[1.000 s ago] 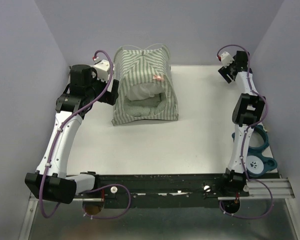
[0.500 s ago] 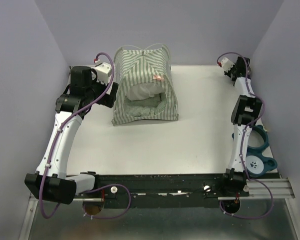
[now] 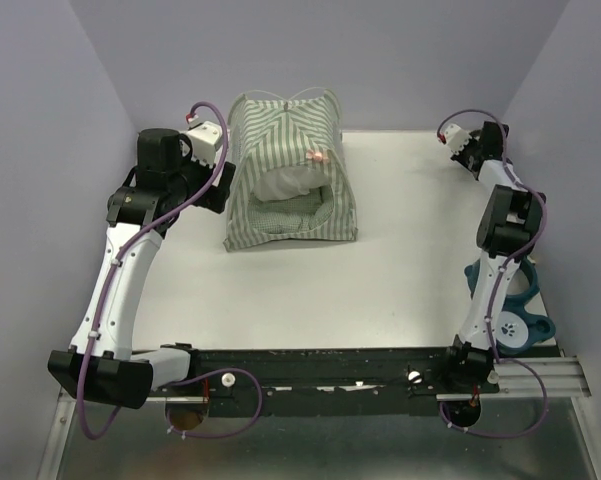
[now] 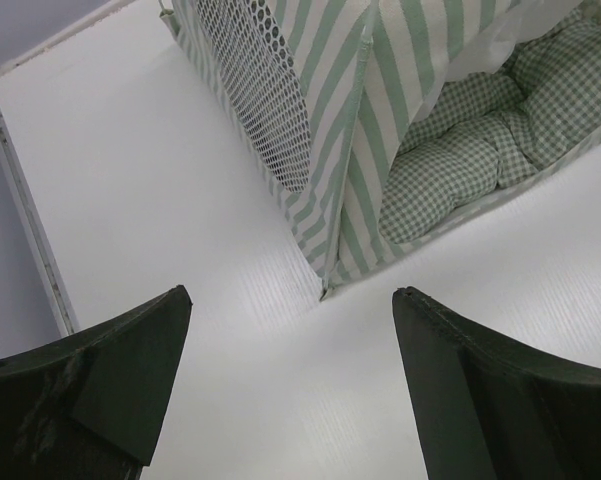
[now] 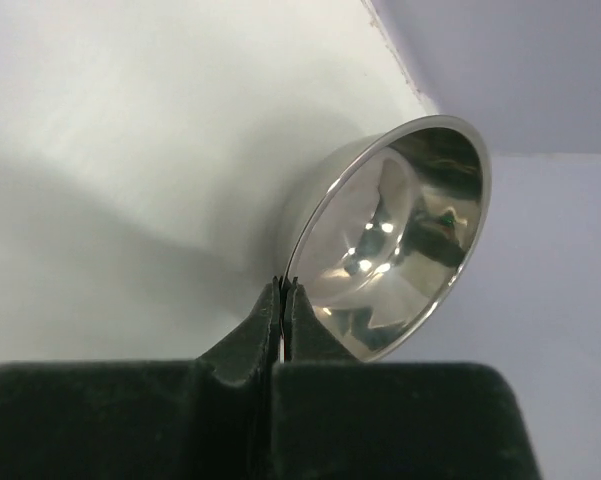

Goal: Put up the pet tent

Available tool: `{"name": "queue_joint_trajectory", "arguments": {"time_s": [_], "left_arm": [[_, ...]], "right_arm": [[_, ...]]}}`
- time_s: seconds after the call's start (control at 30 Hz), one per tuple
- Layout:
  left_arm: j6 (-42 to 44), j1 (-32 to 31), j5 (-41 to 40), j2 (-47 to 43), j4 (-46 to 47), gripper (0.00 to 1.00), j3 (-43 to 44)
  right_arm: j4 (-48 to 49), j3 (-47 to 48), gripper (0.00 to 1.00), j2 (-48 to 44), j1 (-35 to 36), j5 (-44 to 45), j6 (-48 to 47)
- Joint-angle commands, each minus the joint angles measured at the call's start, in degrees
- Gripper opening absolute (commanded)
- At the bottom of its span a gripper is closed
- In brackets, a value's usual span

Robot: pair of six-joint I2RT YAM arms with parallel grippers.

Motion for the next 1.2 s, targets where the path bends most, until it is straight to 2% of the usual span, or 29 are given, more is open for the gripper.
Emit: {"name": "queue_joint_trajectory", "arguments": {"time_s": [0.0, 0.1, 0.27, 0.43, 0.5, 0.63, 0.73, 0.87, 0.93, 1.03, 1.17], "left_arm": [[-0.19, 0.25, 2.14, -0.63, 1.28, 0.99, -0.32], [-0.46, 0.25, 4.08, -0.8, 3.48, 0.99, -1.9], [-1.07, 0.25, 7.59, -0.28, 6.91, 0.99, -3.22], [-1.42, 0.25, 10.93, -0.01, 9.9, 0.99, -4.1], [-1.86, 0.25, 12.25, 0.43, 11.04, 0.99, -4.45], [-3.7, 0.34, 14.01, 0.87, 14.2, 0.99, -5.24], [-6.33, 0.25, 15.68, 0.95, 16.49, 0.99, -6.21], [-6.52, 0.25, 18.32, 1.3, 16.23, 0.99, -6.47], [-6.17, 0.25, 19.2, 1.57, 15.44, 0.99, -5.69], [-6.17, 0.25, 20.17, 2.09, 14.47, 0.99, -4.11], [-7.66, 0.25, 21.22, 2.19, 14.38, 0.99, -2.87]], "right_arm": [[1.01, -12.32, 0.01, -14.81, 1.17, -10.99, 4.25], [-1.53, -19.27, 0.01, -23.94, 1.78, -16.08, 6.8], [-12.68, -26.13, 0.01, -37.31, 1.87, -21.54, 10.14], [-29.37, -29.48, 0.01, -48.92, 1.87, -29.1, 11.64], [-36.14, -29.74, 0.01, -53.31, 1.96, -28.94, 13.83], [-45.47, -36.13, 0.01, -66.03, 1.96, -22.97, 15.25], [-47.5, -46.59, 0.01, -77.55, 1.96, -16.22, 15.77], [-49.97, -55.39, 0.01, -87.32, 1.96, -5.4, 15.77], [-51.11, -59.35, 0.01, -90.23, 1.96, -0.74, 15.25], [-47.18, -66.55, 0.01, -94.1, 1.87, 4.8, 14.46], [-43.56, -68.6, 0.01, -91.4, 1.87, 10.78, 16.73]]}}
